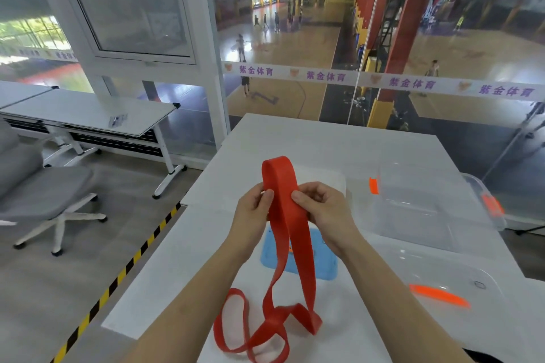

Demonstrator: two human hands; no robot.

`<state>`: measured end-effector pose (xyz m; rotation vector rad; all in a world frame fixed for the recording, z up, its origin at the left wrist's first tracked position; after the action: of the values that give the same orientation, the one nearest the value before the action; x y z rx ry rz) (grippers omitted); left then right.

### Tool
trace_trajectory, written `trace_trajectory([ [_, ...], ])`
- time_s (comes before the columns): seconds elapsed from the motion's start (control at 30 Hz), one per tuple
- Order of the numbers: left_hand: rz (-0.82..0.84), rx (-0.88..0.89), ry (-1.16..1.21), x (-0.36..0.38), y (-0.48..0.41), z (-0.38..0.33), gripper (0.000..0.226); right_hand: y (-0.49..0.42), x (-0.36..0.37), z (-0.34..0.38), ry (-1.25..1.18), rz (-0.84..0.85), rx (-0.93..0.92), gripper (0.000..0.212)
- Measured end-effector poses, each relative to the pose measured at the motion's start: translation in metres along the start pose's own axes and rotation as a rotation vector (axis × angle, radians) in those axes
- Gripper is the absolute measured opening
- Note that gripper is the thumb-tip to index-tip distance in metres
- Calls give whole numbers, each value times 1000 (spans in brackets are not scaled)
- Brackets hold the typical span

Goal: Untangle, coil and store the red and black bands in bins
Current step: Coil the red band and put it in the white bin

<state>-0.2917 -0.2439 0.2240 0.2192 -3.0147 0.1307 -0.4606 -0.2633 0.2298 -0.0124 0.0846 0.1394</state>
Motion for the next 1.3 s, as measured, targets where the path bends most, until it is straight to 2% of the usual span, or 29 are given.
trace_trajectory([
  [0.07, 1, -12, 24, 1, 1, 6, 30, 4, 4, -5, -11, 7, 15, 14],
  [0.2, 45, -36, 87, 9, 6, 11, 54, 9, 5, -15, -21, -34, 66, 17],
  [0.43, 118, -36, 104, 21, 6, 5, 46, 13, 3, -26, 33, -123, 101, 19],
  [0.57, 123, -52, 82, 24, 4, 7, 29, 14, 2, -29, 81, -152, 101, 19],
  [0.97, 84, -79, 98, 22, 3, 9, 26, 14, -4, -30, 119, -208, 65, 18],
  [1.17, 91, -55, 108, 26, 3, 5, 27, 15, -12, -38, 356, -310, -6, 32],
  [1.3, 151, -11, 156, 33, -1, -18, 26, 16, 15, -52, 323, -48, -24, 22],
])
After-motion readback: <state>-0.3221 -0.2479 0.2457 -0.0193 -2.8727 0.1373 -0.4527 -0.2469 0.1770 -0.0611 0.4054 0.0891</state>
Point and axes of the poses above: each hand's wrist, its own y-axis away from the middle knuckle, its own x-axis out of the palm, z = x × y, the point moved 10 cm from there along -y, towards the middle knuckle, and after that the axes turned 11 degrees about y, right-handed, at the moved point
